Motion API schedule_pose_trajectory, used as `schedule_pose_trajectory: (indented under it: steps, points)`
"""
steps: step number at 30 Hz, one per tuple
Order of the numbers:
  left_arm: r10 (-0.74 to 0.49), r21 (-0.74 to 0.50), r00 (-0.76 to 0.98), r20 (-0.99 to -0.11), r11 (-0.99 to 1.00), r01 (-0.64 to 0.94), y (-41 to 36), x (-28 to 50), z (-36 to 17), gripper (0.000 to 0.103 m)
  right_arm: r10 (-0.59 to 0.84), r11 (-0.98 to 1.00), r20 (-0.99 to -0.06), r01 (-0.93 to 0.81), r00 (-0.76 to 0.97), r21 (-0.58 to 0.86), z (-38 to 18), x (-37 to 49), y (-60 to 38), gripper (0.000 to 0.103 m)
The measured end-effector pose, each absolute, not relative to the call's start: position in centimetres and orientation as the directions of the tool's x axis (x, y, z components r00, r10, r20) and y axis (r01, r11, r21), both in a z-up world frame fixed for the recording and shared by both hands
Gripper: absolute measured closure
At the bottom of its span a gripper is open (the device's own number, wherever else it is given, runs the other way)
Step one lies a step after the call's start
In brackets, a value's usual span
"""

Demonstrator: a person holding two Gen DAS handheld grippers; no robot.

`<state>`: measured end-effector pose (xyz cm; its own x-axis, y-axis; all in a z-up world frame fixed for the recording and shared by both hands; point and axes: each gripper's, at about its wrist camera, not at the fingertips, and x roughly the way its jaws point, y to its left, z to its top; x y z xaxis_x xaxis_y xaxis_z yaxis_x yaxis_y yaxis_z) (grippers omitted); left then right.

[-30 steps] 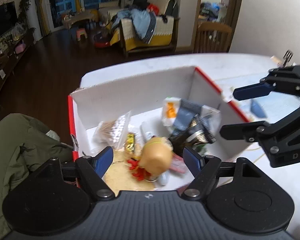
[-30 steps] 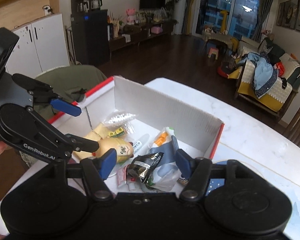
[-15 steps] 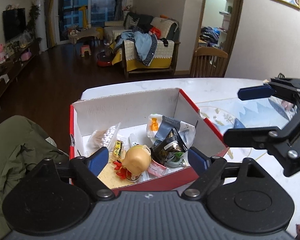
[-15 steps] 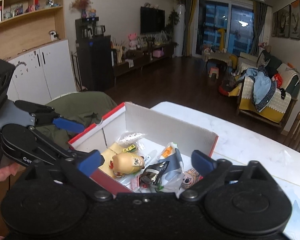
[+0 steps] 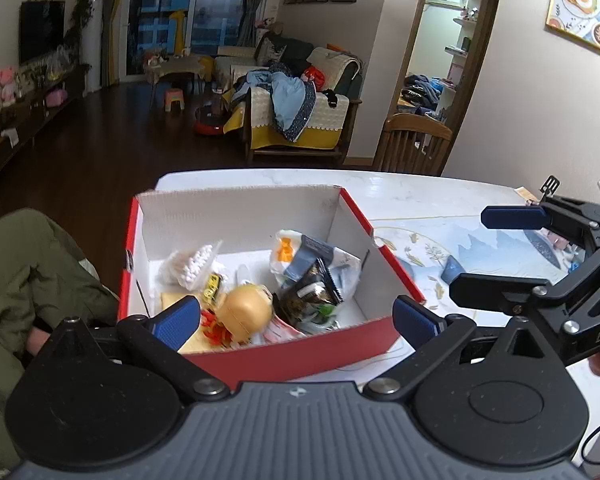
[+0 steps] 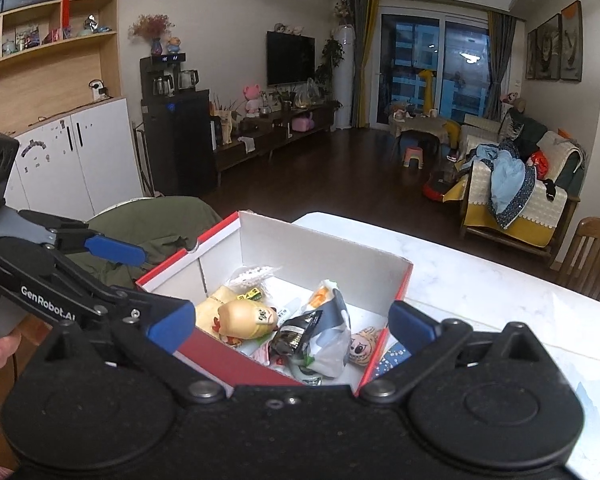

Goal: Organize objects

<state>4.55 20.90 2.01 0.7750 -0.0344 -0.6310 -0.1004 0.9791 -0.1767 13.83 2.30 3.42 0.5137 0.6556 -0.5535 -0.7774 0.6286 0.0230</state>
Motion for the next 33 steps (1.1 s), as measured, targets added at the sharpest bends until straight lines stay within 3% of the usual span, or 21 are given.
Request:
schedule_pose_trajectory:
  steps: [12, 23, 33]
  points:
    - [0.098, -0.066, 0.795, -0.598, 0.983, -0.171, 18.8, 2.9, 2.5, 0.000, 0.669, 0.641, -0.523, -0.766, 0.528, 0.045, 2.6, 12.5, 0.8, 0.000]
    - [0.137, -0.067, 0.817, -0.560, 0.975, -0.210, 18.8, 2.1, 3.1, 0.000, 0.676, 0.649, -0.495, -0.759, 0.546, 0.050, 2.4, 11.6, 0.2, 0.000]
    - [0.121, -0.079, 0.806, -0.580, 0.976, -0.203, 18.7, 2.4, 2.6, 0.000, 0.663, 0.662, -0.504, -0.748, 0.554, 0.049, 1.8, 11.6, -0.4, 0.000]
